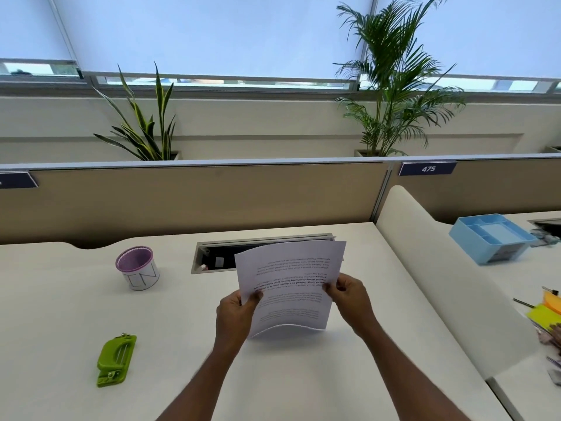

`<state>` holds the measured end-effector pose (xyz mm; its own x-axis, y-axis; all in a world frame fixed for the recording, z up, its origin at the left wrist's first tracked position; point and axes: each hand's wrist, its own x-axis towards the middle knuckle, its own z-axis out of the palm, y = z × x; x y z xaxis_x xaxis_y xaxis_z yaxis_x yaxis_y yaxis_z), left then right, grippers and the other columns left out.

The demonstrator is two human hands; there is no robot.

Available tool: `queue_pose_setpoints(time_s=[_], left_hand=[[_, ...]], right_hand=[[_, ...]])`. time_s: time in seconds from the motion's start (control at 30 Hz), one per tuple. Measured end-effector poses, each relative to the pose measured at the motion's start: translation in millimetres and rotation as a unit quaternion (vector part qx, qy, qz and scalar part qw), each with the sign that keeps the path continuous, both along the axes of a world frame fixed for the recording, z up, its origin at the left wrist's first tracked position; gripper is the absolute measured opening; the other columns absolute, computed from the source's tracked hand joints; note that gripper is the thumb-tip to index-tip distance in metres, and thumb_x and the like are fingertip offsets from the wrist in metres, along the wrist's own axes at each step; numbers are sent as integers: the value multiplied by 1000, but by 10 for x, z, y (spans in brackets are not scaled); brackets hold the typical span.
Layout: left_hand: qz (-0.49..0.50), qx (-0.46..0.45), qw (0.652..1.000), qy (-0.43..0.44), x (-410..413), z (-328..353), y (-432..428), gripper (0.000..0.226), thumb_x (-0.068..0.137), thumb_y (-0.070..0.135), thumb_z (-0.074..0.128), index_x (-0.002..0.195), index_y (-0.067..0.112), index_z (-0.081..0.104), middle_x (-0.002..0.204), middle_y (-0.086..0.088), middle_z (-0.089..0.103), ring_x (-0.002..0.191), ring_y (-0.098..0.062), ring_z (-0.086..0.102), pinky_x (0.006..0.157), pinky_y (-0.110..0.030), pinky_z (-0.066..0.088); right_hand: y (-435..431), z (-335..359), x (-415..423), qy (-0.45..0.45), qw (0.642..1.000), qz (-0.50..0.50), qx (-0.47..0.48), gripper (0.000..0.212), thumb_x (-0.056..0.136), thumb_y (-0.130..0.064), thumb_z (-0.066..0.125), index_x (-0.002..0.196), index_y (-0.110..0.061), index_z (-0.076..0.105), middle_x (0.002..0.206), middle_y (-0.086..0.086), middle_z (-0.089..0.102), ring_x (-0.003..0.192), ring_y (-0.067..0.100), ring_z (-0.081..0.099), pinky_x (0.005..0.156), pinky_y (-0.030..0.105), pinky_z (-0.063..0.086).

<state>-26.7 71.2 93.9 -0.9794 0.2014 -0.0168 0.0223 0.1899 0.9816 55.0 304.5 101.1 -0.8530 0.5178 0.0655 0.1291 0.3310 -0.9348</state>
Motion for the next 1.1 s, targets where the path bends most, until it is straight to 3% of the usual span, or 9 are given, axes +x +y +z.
queue_pose_setpoints(time_s=[0.1, 0.2, 0.3, 0.5, 0.67, 0.77, 0.9, 0.97, 1.1], left_hand=[[-15, 11, 1000, 17, -70, 143, -18, 10, 85, 27, 70, 75, 29, 71, 75, 7, 75, 69, -17, 70, 54, -29, 54], [-7, 66, 997, 45, -232, 450, -30, 14, 82, 15, 73, 72, 23, 70, 69, 13, 75, 58, -1, 65, 51, -14, 48], [-11, 86, 993, 77, -450, 811, -114, 16, 80, 7, 73, 72, 20, 70, 66, 8, 72, 59, -4, 62, 54, -19, 51], [-98, -85, 978, 164, -594, 1195, -204, 6, 79, 22, 72, 73, 23, 70, 72, 4, 74, 64, -9, 68, 51, -22, 54], [-133, -179, 943, 247, -546, 1291, -113, 9, 82, 33, 66, 76, 27, 69, 72, 13, 71, 67, -7, 65, 54, -26, 49], [-165, -163, 938, 257, -467, 1316, -23, 16, 84, 30, 62, 69, 23, 65, 65, 5, 69, 57, -13, 59, 48, -24, 41], [-114, -113, 958, 238, -460, 1360, -63, 21, 83, 30, 65, 63, 22, 64, 58, 7, 66, 50, -5, 56, 45, -22, 40], [-86, -90, 968, 218, -494, 1389, -150, 25, 79, 39, 65, 67, 17, 66, 63, 2, 69, 55, -15, 61, 48, -27, 42], [-46, -28, 980, 190, -584, 1414, -330, 31, 75, 40, 66, 77, 10, 69, 73, -8, 73, 66, -28, 68, 52, -34, 48]], right_hand=[[48, 123, -20, 10, 1000, -3, 12, 16, 89, -15, 66, 83, -28, 74, 81, -12, 76, 71, 6, 68, 61, 25, 54], [151, 340, -58, 17, 997, 24, 70, 11, 90, -22, 66, 85, -17, 74, 79, -5, 75, 66, 4, 65, 57, 21, 49], [237, 605, -104, 23, 988, 66, 139, 19, 92, -29, 63, 82, -16, 72, 74, -8, 73, 62, 0, 63, 52, 15, 45], [284, 984, -204, 25, 969, 93, 229, 28, 93, -25, 61, 66, -32, 63, 60, -15, 64, 56, 0, 57, 48, 9, 38], [179, 1165, -268, -3, 951, 132, 281, 32, 89, -26, 59, 58, -33, 56, 58, -15, 61, 57, 1, 54, 50, 13, 38], [116, 1216, -288, -25, 948, 151, 279, 24, 88, -30, 57, 66, -33, 63, 66, -14, 67, 61, 3, 59, 49, 13, 41], [221, 1253, -231, -55, 946, 156, 280, 14, 85, -28, 64, 72, -24, 69, 69, -13, 67, 63, 7, 61, 52, 14, 41], [357, 1259, -162, -100, 948, 149, 265, 13, 82, -26, 67, 68, -27, 69, 68, -14, 67, 63, 5, 62, 53, 16, 42], [638, 1255, -22, -124, 968, 112, 187, 14, 80, -20, 72, 74, -8, 74, 75, 14, 72, 65, 21, 60, 59, 33, 44]])
